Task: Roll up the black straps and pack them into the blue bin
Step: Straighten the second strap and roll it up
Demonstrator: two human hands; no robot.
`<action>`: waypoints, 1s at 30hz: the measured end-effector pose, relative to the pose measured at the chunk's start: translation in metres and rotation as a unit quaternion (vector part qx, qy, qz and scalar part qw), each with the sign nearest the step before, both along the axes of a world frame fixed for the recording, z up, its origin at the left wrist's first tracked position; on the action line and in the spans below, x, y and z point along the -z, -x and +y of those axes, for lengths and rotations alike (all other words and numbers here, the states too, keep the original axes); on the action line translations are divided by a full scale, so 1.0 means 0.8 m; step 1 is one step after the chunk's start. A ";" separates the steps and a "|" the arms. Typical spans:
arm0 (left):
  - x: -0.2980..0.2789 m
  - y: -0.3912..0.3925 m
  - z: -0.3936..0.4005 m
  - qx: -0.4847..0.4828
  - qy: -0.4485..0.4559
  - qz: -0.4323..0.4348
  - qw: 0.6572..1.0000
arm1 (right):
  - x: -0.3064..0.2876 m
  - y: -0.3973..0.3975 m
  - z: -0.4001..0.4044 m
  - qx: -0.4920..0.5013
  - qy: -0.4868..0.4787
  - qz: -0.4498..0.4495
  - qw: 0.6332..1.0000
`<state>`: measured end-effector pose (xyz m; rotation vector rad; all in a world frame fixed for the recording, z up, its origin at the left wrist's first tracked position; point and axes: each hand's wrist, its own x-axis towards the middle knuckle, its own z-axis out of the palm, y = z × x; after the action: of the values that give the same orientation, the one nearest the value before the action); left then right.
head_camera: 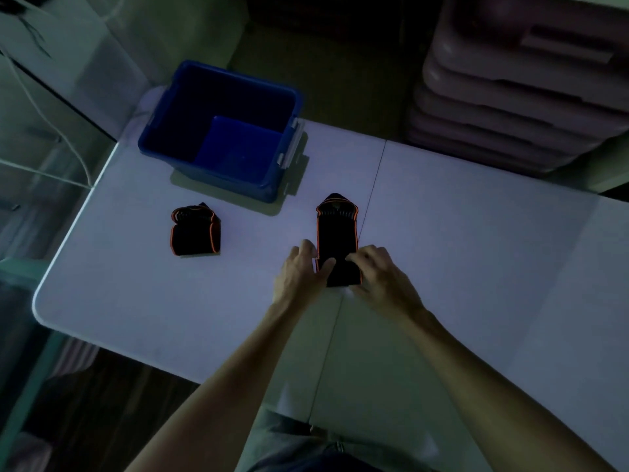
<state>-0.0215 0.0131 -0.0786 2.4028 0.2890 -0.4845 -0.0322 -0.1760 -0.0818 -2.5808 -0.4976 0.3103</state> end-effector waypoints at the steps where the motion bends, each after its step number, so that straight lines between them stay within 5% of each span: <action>1: 0.000 0.000 0.003 0.012 0.023 -0.022 0.999 | -0.001 -0.004 0.002 0.008 -0.010 0.003 1.000; 7: 0.005 -0.009 0.025 0.054 0.101 -0.048 0.992 | -0.007 -0.031 0.010 0.086 -0.100 0.080 0.988; 14: -0.001 -0.084 -0.005 -0.078 0.050 0.056 0.994 | -0.006 -0.072 0.029 0.316 -0.168 0.149 0.922; 20: -0.014 -0.100 -0.016 -0.103 -0.005 0.092 0.990 | -0.008 -0.102 0.033 0.293 -0.201 0.195 0.914; 23: -0.015 -0.094 -0.017 -0.159 0.108 0.119 0.974 | -0.011 -0.100 0.032 0.294 -0.209 0.191 0.913; 30: -0.032 -0.065 -0.003 -0.273 0.377 0.145 0.873 | -0.023 -0.071 0.045 0.332 -0.263 0.190 0.886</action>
<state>0.0306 0.0111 -0.0531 1.3988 0.7330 -0.5569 0.0248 -0.1403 -0.0637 -1.9310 0.4028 0.3602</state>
